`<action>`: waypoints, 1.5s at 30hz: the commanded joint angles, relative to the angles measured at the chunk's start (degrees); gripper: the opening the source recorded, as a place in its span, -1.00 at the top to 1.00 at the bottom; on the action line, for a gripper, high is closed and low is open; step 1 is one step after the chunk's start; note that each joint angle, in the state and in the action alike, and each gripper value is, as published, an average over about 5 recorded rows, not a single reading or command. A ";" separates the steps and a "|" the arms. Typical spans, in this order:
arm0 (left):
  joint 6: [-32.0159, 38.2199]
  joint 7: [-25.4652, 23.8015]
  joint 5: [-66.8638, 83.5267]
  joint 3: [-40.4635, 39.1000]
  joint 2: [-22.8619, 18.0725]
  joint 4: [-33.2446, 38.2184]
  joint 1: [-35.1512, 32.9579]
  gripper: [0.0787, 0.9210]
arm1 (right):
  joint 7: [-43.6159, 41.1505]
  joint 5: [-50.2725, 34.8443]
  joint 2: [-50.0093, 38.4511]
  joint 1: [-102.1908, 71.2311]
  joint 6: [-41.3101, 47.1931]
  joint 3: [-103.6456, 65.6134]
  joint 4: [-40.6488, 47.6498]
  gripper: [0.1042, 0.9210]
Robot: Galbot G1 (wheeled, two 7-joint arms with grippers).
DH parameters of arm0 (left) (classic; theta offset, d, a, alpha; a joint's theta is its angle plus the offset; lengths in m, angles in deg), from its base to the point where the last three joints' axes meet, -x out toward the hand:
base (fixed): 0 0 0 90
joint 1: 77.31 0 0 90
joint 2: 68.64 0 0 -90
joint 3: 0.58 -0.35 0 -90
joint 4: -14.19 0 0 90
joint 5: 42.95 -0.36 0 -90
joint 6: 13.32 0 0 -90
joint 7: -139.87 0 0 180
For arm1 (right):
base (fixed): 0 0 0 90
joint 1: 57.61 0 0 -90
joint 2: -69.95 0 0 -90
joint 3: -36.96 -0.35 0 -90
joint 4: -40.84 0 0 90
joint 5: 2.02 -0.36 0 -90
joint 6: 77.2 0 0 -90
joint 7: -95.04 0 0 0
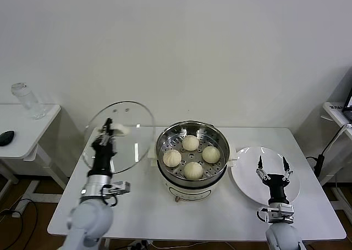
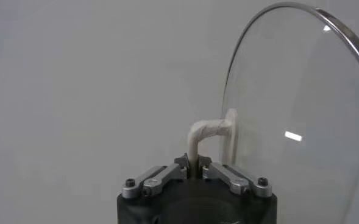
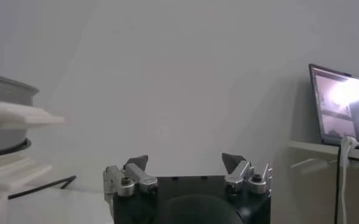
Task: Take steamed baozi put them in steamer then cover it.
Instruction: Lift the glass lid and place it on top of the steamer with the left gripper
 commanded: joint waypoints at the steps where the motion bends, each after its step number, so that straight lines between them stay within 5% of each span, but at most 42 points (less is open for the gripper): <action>1: -11.64 -7.78 -3.08 -20.75 -3.80 1.05 9.96 0.74 | 0.22 1.04 1.13 0.11 0.22 -0.81 0.29 -0.76; 11: -17.37 -19.78 -12.03 -28.45 -9.31 -3.29 16.78 0.74 | 0.34 2.68 2.49 0.83 1.33 -1.13 0.90 -0.76; 21: -19.82 -21.84 -16.77 -32.35 -15.32 -9.76 18.61 0.74 | 0.36 3.31 3.37 1.17 1.48 -1.61 1.70 -0.76; 45: -18.48 -25.67 -30.52 -30.64 -19.66 -15.35 16.31 0.74 | 0.24 4.22 4.20 1.39 1.45 -1.82 2.11 -0.76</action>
